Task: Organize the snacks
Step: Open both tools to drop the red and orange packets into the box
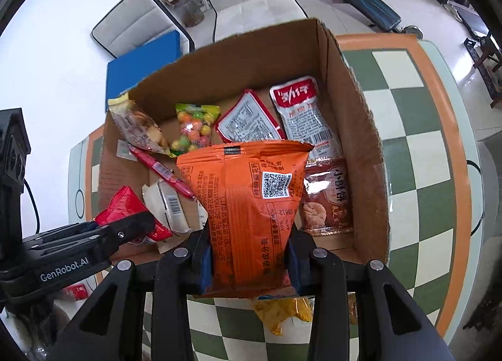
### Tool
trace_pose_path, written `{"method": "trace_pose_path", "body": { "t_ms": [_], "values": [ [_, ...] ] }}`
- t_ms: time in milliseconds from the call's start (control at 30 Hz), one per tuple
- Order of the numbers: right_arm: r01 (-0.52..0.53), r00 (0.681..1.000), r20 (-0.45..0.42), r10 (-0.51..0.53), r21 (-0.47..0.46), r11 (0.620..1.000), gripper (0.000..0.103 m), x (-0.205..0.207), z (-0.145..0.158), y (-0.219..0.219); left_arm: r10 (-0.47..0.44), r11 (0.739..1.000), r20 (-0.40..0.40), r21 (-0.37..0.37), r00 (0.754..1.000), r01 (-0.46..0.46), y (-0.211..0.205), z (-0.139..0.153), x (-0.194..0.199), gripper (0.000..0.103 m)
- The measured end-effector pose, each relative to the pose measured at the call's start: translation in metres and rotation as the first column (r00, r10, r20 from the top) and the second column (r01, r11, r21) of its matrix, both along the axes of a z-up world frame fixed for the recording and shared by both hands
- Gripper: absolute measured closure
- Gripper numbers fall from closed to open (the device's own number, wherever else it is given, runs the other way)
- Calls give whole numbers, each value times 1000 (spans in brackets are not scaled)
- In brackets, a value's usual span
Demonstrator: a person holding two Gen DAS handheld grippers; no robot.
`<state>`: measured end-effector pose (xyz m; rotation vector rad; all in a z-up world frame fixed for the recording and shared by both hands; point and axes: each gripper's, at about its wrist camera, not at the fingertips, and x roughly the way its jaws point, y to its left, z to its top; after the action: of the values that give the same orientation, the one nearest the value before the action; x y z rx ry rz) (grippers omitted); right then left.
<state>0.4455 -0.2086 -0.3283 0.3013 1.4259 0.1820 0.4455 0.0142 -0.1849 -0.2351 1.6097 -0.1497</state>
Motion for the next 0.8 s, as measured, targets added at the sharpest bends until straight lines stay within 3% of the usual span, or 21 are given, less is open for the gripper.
{"method": "trace_pose_path", "body": {
  "t_ms": [133, 200, 233, 533, 800],
  "values": [
    [-9, 1000, -15, 9, -14, 1000, 61, 1, -7, 0, 5, 1000, -5, 10, 1000, -5, 3, -1, -1, 59],
    [-6, 998, -58, 5, -12, 1000, 36, 2, -12, -2, 14, 1000, 6, 11, 1000, -14, 5, 2, -2, 41],
    [-2, 998, -60, 2, -1, 1000, 20, 2, -13, -3, 17, 1000, 17, 18, 1000, -18, 6, 5, -2, 39],
    [-32, 999, -1, 32, -87, 996, 20, -8, 11, -1, 35, 999, 78, 36, 996, -38, 11, 30, -15, 38],
    [-32, 998, 54, 42, -163, 986, 19, -37, 41, -3, 14, 994, 213, 100, 977, -36, 13, 72, -52, 38]
  ]
}}
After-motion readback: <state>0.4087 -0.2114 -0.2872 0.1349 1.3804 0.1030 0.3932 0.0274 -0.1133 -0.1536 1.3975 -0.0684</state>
